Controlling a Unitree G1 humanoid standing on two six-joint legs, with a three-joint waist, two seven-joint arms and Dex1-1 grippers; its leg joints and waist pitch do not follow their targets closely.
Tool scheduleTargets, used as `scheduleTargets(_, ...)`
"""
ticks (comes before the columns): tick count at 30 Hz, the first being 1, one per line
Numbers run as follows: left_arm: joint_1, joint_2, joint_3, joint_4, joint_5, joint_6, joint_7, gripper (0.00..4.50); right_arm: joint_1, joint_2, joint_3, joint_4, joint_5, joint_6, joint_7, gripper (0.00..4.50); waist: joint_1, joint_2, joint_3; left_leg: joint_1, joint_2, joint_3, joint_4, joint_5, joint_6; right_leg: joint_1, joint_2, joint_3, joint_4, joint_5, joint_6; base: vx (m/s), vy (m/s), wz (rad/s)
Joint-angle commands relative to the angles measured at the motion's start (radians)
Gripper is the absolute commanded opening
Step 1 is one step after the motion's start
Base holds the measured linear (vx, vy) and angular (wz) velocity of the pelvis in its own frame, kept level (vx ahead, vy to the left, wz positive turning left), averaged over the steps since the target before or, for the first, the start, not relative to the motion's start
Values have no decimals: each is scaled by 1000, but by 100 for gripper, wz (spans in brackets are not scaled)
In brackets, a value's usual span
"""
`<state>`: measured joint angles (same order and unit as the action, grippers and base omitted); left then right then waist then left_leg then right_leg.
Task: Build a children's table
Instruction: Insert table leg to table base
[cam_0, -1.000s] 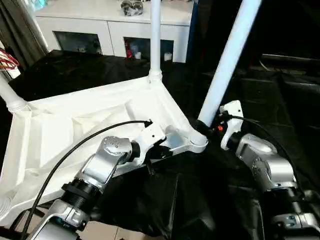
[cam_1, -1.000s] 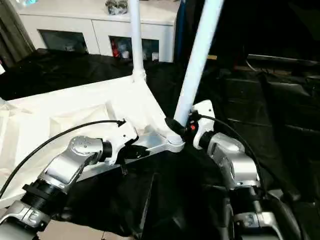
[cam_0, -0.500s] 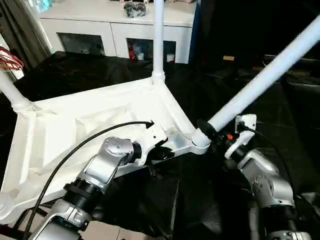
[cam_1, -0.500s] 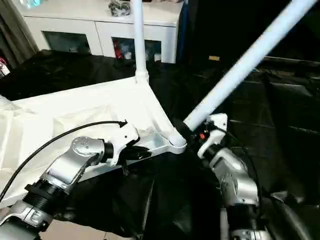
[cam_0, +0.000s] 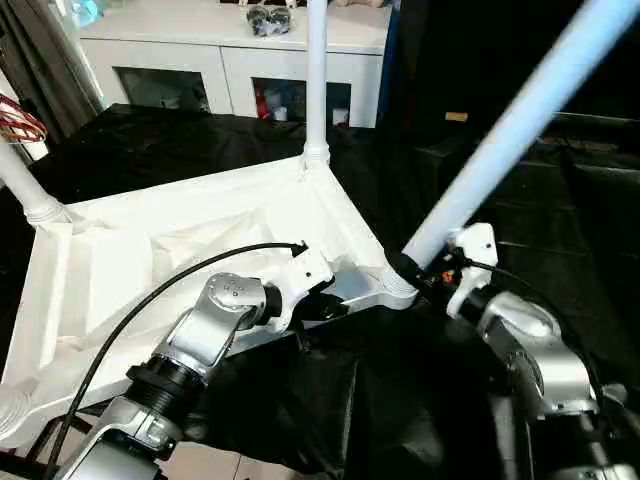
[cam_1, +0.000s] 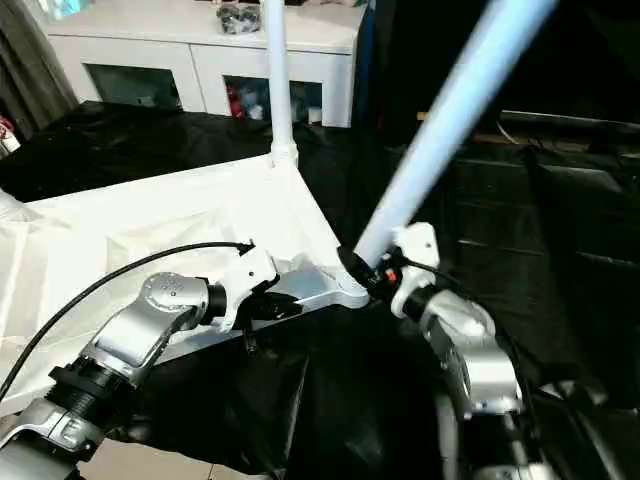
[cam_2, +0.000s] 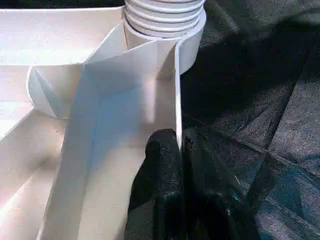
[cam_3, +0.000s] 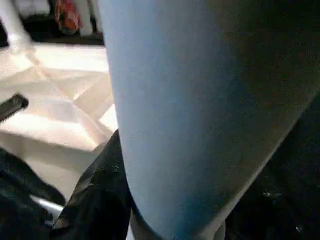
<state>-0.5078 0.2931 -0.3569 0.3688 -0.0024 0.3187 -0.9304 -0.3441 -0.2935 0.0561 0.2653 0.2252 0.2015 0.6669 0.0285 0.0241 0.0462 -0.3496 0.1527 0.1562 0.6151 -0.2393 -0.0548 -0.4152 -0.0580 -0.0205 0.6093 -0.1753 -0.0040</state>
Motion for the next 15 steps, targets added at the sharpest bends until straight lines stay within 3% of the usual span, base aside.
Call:
scheduleTargets(1, 2, 17, 4, -1, 9, -16, -11, 0, -1, -1, 64, 63, -32, 52, 42, 190, 2, -15, -44, -16, 57, -20, -91, -192, 49, 49, -79, 39, -94, -436, -183, 0, 0, 0)
scheduleTargets(2, 3, 22, 0, -6, 7, -19, -24, 0, -15, -6, 75, 82, -40, 49, 61, 190, 2, -23, -43, -17, 58, -18, -91, -191, 49, 49, -79, 40, -97, -435, -178, 0, 0, 0)
scheduleTargets(5, 7, 37, -13, -23, 3, -30, -60, 0, -55, -21, 105, 142, -60, 42, 123, 190, -1, -18, -45, -13, 59, -17, -89, -187, 49, 46, -81, 40, -96, -417, -190, 0, 0, 0)
scheduleTargets(7, 6, 43, -17, -29, 2, -35, -74, 0, -67, -32, 120, 165, -63, 41, 164, 190, -1, -28, -47, -16, 62, -17, -89, -172, 53, 52, -81, 38, -91, -376, -206, 0, 0, 0)
scheduleTargets(11, 3, 53, -23, -37, 0, -38, -92, 0, -73, -54, 142, 186, -71, 26, 221, 190, 2, -23, -46, -10, 66, -14, -88, -166, 58, 49, -83, 37, -87, -326, -234, 0, 0, 0)
scheduleTargets(12, 2, 58, -24, -42, -5, -43, -104, 0, -67, -66, 149, 183, -65, 23, 254, 190, 5, -33, -47, -13, 66, -15, -88, -153, 59, 56, -84, 35, -82, -303, -238, 0, 0, 0)
scheduleTargets(15, 2, 69, -30, -49, -10, -68, -129, 0, -60, -80, 155, 185, -47, 21, 319, 190, 9, -31, -47, -9, 69, -14, -88, -150, 65, 53, -85, 34, -82, -286, -247, 0, 0, 0)
